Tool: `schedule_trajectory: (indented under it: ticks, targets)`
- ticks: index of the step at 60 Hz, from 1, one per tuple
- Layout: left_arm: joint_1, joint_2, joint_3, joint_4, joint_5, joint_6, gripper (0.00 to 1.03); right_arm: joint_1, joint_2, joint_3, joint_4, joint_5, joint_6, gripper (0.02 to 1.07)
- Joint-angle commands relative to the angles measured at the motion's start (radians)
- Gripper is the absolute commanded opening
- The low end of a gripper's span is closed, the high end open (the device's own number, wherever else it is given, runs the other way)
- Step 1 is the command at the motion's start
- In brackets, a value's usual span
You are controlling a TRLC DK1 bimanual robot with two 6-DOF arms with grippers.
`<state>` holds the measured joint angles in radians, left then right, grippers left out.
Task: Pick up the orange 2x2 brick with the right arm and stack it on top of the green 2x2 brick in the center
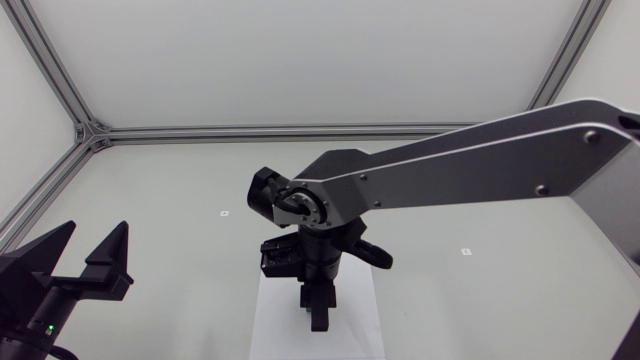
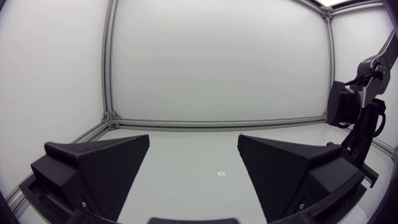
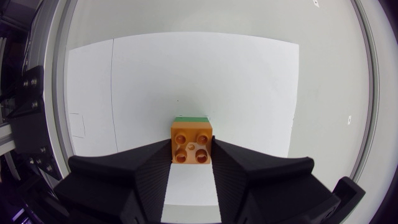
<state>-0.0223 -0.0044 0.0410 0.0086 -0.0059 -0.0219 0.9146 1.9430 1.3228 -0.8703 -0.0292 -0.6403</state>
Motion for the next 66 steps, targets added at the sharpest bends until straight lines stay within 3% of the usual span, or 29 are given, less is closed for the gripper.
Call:
schedule_trajectory:
  ticks: [1, 22, 46, 66]
  targets:
    - [0.002, -0.008, -0.041, -0.015, 0.004, 0.013, 0.99, 0.012, 0.045, -0.025, -0.016, -0.014, -0.029, 0.09]
    - [0.002, -0.008, -0.041, -0.015, 0.004, 0.013, 0.99, 0.015, 0.045, -0.023, -0.018, -0.012, -0.039, 0.1]
    - [0.002, -0.008, -0.041, -0.013, 0.004, 0.013, 0.99, 0.013, 0.043, -0.027, -0.015, -0.008, -0.039, 0.31]
    - [0.002, -0.008, -0.041, -0.015, 0.004, 0.013, 0.99, 0.009, 0.047, -0.027, -0.009, -0.009, -0.033, 0.4]
